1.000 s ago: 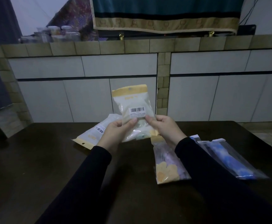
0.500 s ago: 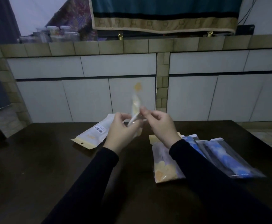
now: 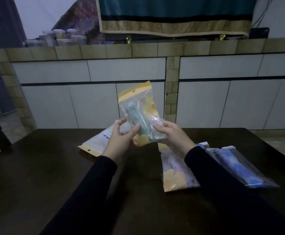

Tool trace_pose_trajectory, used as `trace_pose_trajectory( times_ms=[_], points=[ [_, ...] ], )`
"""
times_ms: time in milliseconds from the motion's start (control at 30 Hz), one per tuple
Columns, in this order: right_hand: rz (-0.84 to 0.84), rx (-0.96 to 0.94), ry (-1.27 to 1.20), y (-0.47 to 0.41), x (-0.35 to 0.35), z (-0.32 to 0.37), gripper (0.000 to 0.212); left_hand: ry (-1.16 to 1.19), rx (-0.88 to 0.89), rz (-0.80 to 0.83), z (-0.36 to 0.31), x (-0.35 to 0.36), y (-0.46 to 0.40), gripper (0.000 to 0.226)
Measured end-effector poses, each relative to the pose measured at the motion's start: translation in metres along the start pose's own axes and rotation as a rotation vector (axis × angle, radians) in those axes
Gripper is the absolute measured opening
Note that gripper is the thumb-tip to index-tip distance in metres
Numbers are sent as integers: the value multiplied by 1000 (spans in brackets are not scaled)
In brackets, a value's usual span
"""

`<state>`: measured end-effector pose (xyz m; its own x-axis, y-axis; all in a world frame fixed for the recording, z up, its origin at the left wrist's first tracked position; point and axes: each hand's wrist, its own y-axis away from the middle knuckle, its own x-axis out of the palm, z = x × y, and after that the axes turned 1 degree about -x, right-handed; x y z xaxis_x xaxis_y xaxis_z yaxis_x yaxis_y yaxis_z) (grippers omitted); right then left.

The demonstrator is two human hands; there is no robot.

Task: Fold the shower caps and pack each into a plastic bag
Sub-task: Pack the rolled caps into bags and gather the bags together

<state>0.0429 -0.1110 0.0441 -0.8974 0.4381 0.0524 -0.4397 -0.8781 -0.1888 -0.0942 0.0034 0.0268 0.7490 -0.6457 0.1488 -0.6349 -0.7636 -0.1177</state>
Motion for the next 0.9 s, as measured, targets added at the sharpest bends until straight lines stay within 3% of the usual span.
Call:
trace_pose_trajectory(
  times_ms=[100, 167, 367, 567, 633, 700, 767, 900],
  points=[
    [-199, -113, 325, 0, -3, -5, 18, -29, 54, -21, 0, 2, 0, 41],
    [-298, -125, 324, -1, -4, -5, 17, -87, 86, -78, 2, 1, -2, 40],
    [-214, -12, 335, 5, -1, -5, 26, -111, -33, -126, 8, -5, -6, 51],
    [-248, 11, 791, 34, -24, 0, 43, -231, -155, -1, 17, -7, 6, 56],
    [-319, 67, 1007, 49, -36, -3, 35, -279, -226, 33, 16, -5, 16, 45],
    [-360, 141, 1146, 62, -49, -5, 30, -417, -263, 55, 19, -2, 24, 45],
    [-349, 238, 1215, 74, -59, -6, 39, -617, -232, 33, 22, 4, 32, 50],
    [-366, 426, 1401, 91, -70, -15, 59, -1032, 51, -17, 21, 21, 46, 58]
  ],
)
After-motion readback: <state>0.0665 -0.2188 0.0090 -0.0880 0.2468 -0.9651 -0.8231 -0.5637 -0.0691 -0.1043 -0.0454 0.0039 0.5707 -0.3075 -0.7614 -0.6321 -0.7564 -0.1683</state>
